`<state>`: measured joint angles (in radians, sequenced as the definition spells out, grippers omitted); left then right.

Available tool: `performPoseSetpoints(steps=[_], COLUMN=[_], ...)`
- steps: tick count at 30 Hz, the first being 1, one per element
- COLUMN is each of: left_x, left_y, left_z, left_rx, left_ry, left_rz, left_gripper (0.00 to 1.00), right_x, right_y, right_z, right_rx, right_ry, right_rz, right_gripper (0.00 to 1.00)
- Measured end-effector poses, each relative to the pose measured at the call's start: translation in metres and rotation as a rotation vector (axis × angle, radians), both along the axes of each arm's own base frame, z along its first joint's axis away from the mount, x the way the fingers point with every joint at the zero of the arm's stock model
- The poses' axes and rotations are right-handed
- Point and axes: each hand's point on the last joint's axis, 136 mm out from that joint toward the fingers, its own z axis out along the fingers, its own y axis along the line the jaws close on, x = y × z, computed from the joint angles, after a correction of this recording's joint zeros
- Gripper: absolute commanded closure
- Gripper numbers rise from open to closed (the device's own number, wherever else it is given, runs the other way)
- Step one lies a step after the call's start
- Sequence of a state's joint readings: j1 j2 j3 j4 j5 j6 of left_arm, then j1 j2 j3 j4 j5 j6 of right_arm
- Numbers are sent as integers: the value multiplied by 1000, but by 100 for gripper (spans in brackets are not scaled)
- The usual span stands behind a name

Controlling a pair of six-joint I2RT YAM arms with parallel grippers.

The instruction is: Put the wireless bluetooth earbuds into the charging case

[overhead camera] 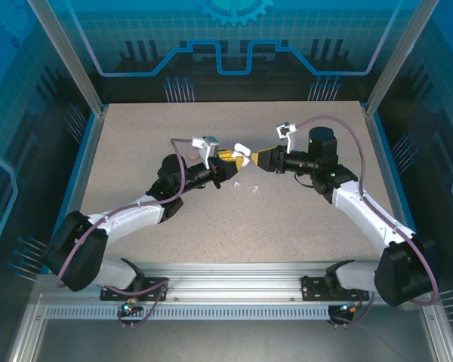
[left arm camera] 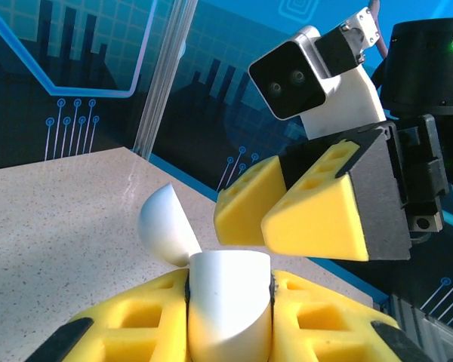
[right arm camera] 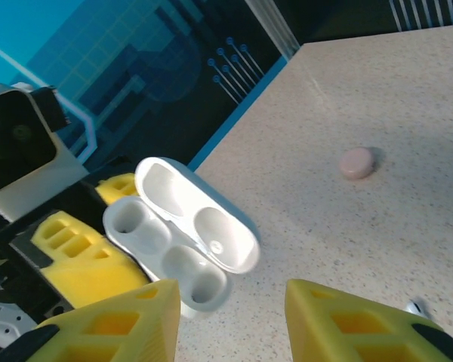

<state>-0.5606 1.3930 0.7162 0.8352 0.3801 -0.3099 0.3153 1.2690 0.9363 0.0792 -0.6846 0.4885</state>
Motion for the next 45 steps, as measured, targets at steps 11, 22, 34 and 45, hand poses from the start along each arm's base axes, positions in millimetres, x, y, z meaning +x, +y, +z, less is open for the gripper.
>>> performPoseSetpoints(steps=[11,22,34,45], left_x=[-7,-8,-5,-16], left_y=[-3,-5,-4,3], left_z=[8,7,5,18], left_rx=[-15,-14,-2,105], left_ry=[-15,-12,7,35], left_rz=[-16,-18,1,12], left_gripper=[100,100,81,1], right_x=[9,13,16,22], right_y=[8,14,15,7], right_z=[-3,0,-2,5], right_rx=[1,12,9,-47], right_ry=[3,6,14,-3], right_rz=[16,45,49,9], right_gripper=[65,84,100,100])
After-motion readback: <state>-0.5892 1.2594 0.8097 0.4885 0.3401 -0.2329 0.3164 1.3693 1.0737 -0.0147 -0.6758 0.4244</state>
